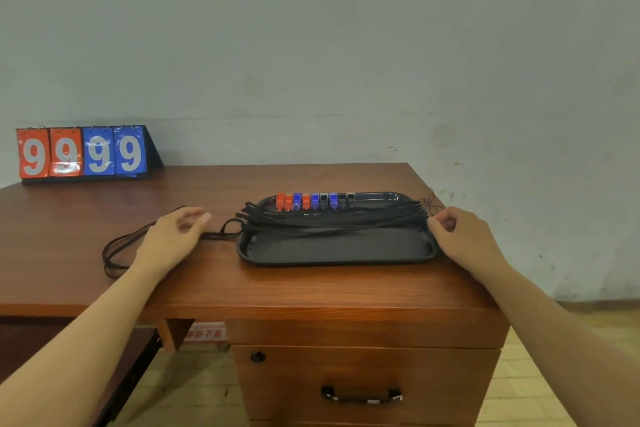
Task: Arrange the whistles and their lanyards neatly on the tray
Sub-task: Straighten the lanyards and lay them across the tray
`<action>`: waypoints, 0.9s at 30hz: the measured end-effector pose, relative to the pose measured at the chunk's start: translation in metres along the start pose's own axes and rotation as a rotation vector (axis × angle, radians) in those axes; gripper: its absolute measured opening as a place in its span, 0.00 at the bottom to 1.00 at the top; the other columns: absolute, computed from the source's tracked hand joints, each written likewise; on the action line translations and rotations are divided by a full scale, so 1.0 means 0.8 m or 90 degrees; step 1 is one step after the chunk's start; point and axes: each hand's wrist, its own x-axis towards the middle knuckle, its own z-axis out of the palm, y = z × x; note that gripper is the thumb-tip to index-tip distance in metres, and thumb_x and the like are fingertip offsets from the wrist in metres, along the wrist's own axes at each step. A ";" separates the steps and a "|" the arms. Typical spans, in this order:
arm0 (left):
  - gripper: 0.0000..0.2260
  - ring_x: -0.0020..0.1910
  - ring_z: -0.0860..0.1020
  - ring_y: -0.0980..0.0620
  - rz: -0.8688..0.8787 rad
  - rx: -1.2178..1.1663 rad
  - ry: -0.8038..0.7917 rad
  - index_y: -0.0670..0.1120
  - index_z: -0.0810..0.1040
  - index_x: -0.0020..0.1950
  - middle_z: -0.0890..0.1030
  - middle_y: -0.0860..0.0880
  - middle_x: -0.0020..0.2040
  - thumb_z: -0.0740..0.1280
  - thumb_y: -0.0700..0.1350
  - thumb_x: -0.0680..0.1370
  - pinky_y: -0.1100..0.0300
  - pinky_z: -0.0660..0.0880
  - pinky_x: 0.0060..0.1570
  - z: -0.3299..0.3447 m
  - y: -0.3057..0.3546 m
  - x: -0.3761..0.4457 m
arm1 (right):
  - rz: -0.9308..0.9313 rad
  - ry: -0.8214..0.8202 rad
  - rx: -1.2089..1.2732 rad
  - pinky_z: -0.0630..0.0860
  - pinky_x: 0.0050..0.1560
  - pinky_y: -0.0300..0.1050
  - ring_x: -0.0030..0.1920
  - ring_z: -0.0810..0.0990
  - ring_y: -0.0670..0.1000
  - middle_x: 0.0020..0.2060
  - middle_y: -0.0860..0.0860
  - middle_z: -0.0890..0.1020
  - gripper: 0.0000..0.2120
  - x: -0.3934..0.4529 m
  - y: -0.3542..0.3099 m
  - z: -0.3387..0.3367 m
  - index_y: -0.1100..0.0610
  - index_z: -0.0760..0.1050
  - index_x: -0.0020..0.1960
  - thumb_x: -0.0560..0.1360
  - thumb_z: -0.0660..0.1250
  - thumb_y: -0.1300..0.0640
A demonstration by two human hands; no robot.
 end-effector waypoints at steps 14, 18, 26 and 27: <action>0.25 0.36 0.78 0.50 0.013 0.078 0.029 0.46 0.77 0.36 0.80 0.47 0.34 0.58 0.63 0.82 0.55 0.70 0.46 0.002 0.010 -0.008 | 0.037 0.043 -0.017 0.66 0.36 0.33 0.39 0.74 0.41 0.39 0.46 0.79 0.06 0.004 0.009 0.002 0.54 0.79 0.48 0.79 0.67 0.53; 0.21 0.32 0.78 0.50 0.031 0.124 0.066 0.47 0.73 0.30 0.78 0.48 0.28 0.69 0.56 0.79 0.54 0.73 0.43 0.004 0.002 -0.004 | 0.040 0.036 -0.021 0.67 0.36 0.34 0.40 0.75 0.43 0.41 0.48 0.81 0.06 0.004 0.008 0.003 0.54 0.79 0.48 0.79 0.67 0.52; 0.06 0.55 0.69 0.36 0.039 0.369 0.206 0.49 0.76 0.49 0.77 0.47 0.54 0.65 0.51 0.80 0.40 0.66 0.54 0.020 -0.004 -0.006 | 0.040 0.027 -0.030 0.66 0.35 0.32 0.39 0.74 0.43 0.40 0.48 0.80 0.06 0.004 0.004 0.002 0.54 0.79 0.48 0.79 0.67 0.52; 0.07 0.56 0.68 0.36 0.045 0.372 0.213 0.49 0.77 0.51 0.77 0.47 0.57 0.63 0.51 0.80 0.40 0.66 0.55 0.021 -0.003 -0.008 | 0.040 0.026 -0.028 0.66 0.35 0.33 0.39 0.74 0.42 0.40 0.48 0.80 0.06 0.004 0.004 0.002 0.53 0.79 0.48 0.79 0.67 0.52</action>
